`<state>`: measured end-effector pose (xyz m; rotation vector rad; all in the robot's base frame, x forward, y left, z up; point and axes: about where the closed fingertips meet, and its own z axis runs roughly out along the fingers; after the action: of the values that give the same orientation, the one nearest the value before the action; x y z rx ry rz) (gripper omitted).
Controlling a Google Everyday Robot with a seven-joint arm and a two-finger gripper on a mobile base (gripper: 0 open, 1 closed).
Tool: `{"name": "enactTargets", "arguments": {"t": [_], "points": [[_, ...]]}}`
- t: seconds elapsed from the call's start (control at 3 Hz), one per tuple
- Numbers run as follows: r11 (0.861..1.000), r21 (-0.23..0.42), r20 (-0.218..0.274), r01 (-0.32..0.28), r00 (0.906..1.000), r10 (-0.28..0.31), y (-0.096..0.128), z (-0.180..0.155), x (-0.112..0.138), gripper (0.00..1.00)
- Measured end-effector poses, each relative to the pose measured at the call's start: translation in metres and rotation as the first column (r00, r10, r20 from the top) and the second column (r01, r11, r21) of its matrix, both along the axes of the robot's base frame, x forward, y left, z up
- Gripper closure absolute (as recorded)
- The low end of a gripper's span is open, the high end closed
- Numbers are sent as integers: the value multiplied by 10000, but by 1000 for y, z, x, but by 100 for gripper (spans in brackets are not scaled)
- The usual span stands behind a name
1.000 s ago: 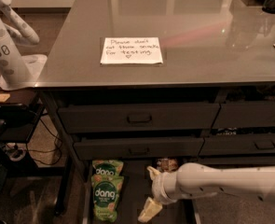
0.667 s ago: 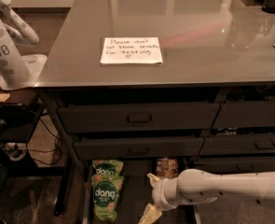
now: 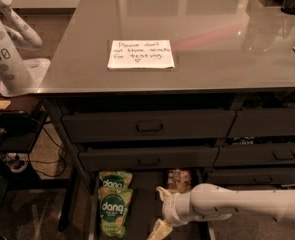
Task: Pick green rice chip bag from bottom drawer and place on counter
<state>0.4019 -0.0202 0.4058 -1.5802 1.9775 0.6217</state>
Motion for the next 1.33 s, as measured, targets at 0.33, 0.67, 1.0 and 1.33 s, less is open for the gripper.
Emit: {"name": "enactTargets", "arguments": {"t": [0.33,0.67,1.0,1.33], "points": [[9940,1081,544,-142,9985,84,17,-19,16,0],[9775,2071,881,-404,9959,225,41,-40,36,0],[9576,2837,918,-504,9955,251,87,-85,76,0],[9576,2838,916,-502,9955,251,86,-85,76,0]]}}
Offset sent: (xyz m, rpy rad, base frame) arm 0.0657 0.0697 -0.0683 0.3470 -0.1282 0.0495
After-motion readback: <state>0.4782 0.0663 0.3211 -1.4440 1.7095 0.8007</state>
